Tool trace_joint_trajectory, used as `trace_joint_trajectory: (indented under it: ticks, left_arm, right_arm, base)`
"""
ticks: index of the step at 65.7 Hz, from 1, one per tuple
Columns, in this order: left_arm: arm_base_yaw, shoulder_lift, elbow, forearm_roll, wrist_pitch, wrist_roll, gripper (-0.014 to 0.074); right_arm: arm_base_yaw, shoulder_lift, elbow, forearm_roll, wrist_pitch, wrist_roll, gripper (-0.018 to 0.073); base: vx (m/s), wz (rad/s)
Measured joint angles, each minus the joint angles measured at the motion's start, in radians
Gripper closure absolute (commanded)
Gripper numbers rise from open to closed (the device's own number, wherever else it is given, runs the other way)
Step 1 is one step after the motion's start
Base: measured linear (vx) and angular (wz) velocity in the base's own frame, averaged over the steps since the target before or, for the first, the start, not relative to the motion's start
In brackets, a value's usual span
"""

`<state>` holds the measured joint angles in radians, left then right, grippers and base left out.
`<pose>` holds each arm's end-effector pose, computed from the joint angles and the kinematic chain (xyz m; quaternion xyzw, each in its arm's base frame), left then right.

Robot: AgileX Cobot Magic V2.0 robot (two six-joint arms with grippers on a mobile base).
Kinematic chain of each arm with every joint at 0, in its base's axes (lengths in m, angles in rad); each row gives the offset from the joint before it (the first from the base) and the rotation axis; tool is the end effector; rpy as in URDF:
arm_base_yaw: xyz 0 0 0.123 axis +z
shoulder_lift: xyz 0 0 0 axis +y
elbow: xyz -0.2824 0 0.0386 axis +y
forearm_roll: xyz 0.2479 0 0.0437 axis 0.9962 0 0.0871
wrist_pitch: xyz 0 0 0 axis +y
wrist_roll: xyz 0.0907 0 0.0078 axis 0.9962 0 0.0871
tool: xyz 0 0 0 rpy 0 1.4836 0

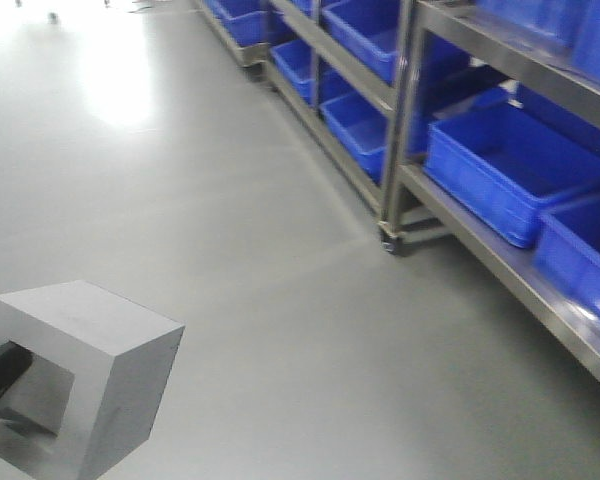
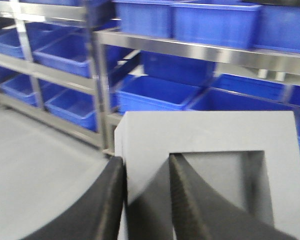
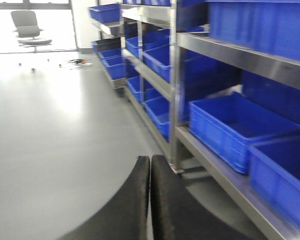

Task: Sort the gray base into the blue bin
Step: 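Drive down the aisle between shelves of blue bins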

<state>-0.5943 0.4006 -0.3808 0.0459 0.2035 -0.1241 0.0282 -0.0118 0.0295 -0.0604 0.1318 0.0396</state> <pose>0.0783 -0.0519 0.2950 0.1890 0.7294 -0.2139 0.6217 0.0566 0.0009 0.1918 -0.0149 0.7286 -0.0002 0.6848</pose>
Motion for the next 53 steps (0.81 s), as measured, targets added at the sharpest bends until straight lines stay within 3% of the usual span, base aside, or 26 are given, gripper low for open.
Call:
trace_joint_trajectory:
  ticks: [32, 53]
  left_arm:
    - [0.000, 0.000, 0.000, 0.000, 0.000, 0.000, 0.0602]
    - [0.000, 0.000, 0.000, 0.000, 0.000, 0.000, 0.0602]
  right_arm:
    - [0.000, 0.000, 0.000, 0.000, 0.000, 0.000, 0.0568]
    - [0.000, 0.000, 0.000, 0.000, 0.000, 0.000, 0.0568]
  base:
    - [0.22, 0.51]
    - [0.32, 0.20]
